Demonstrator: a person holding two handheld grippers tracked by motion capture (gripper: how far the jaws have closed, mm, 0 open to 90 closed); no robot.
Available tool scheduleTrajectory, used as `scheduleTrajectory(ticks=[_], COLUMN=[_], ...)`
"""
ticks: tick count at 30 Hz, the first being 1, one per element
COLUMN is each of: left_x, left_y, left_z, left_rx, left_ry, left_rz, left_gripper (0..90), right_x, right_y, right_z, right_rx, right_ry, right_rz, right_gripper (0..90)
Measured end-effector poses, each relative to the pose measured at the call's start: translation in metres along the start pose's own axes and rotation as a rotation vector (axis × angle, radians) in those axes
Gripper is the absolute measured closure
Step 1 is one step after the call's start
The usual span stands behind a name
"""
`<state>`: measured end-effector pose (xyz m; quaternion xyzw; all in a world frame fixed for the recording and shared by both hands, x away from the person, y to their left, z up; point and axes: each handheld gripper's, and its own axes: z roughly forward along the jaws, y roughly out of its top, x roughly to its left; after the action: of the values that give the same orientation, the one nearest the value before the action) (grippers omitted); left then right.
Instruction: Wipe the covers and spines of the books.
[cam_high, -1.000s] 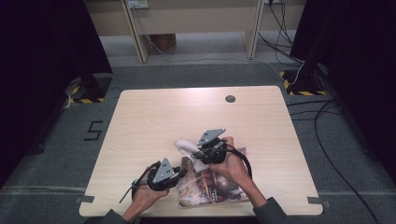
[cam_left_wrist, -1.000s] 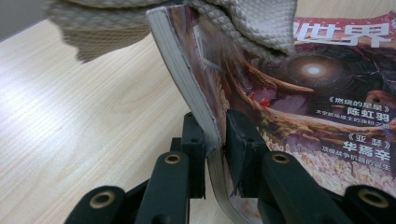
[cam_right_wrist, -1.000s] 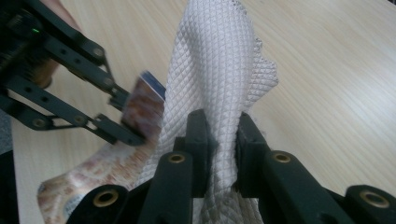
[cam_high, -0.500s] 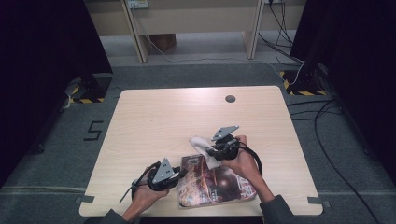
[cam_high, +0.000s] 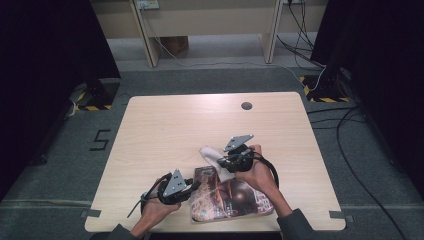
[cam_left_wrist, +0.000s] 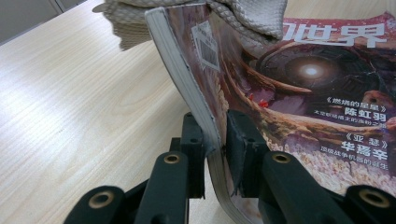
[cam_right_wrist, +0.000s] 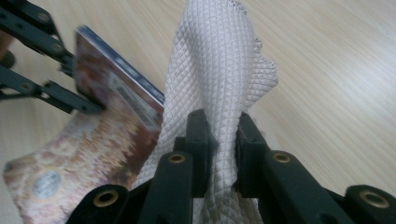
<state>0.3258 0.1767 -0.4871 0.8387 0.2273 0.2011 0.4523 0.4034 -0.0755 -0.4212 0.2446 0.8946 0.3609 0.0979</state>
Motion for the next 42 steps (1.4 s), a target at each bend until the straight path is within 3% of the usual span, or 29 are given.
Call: scheduleTrajectory(ticks=[19, 23, 27, 31, 42], left_x=[-0.001, -0.001, -0.001, -0.001, -0.001], left_y=[0.0, 0.0, 0.001, 0.001, 0.001], left_z=[-0.001, -0.002, -0.002, -0.002, -0.002], left_rx=[-0.005, -0.006, -0.006, -0.009, -0.009], left_ry=[0.005, 0.003, 0.005, 0.006, 0.005], left_rz=[0.003, 0.002, 0.006, 0.007, 0.012], left_gripper=[77.0, 77.0, 77.0, 77.0, 77.0], right_x=[-0.04, -0.037, -0.029, -0.021, -0.042], right_y=[-0.033, -0.031, -0.024, -0.018, -0.035], right_z=[-0.006, -0.008, -0.007, -0.006, -0.009], right_rx=[0.057, 0.053, 0.03, 0.039, 0.07], right_ry=[-0.074, -0.075, -0.043, -0.055, -0.084], right_rz=[0.108, 0.1, 0.074, 0.041, 0.108], right_gripper=[79.3, 79.3, 79.3, 79.3, 79.3])
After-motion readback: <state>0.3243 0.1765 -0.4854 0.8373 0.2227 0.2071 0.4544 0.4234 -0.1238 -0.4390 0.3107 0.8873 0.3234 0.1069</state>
